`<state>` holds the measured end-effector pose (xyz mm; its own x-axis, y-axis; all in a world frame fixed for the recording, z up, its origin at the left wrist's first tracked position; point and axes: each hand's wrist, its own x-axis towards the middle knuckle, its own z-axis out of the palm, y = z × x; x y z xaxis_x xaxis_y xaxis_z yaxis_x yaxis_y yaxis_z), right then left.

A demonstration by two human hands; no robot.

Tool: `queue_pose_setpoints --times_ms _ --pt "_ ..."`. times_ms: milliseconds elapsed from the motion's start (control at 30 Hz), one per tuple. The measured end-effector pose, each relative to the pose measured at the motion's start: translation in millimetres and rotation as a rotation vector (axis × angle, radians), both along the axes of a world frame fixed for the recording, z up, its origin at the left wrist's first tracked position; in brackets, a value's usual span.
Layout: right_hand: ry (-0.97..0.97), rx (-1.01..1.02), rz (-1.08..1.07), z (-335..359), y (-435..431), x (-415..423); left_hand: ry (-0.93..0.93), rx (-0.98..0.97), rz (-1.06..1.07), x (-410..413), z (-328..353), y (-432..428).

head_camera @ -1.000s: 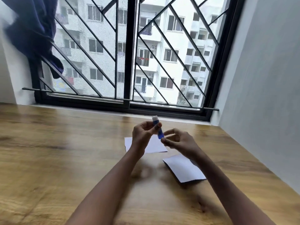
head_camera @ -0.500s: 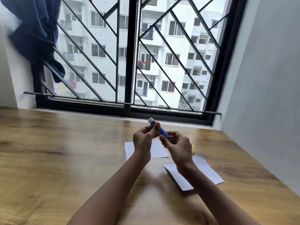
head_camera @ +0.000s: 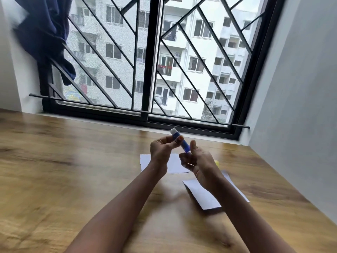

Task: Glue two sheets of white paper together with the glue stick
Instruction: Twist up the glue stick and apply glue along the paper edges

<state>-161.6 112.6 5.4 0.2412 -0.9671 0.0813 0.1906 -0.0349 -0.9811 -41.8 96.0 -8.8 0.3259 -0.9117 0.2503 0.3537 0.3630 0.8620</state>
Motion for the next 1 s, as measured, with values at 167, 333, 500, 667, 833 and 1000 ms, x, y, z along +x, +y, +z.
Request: queue_pose_setpoints --times_ms 167,333,500,667,833,1000 --pt "0.081 -0.157 -0.109 -4.3 1.7 0.8 0.023 -0.021 -0.033 3.5 -0.4 -0.5" --pt "0.014 0.189 0.051 4.1 3.1 -5.2 -0.036 -0.035 -0.072 -2.6 -0.7 2.4" --pt "-0.142 0.177 0.108 5.5 -1.0 -11.0 -0.027 -0.045 -0.045 0.7 -0.1 0.9" --pt "-0.073 0.069 0.022 -1.5 2.0 -4.3 -0.027 -0.037 -0.063 -0.6 -2.2 1.5" --pt "-0.149 0.334 0.114 3.9 2.4 -11.3 -0.102 -0.027 -0.074 -4.9 0.1 3.1" --pt "-0.167 0.179 0.116 4.2 4.1 -5.9 -0.079 -0.016 -0.032 0.1 -1.6 1.6"
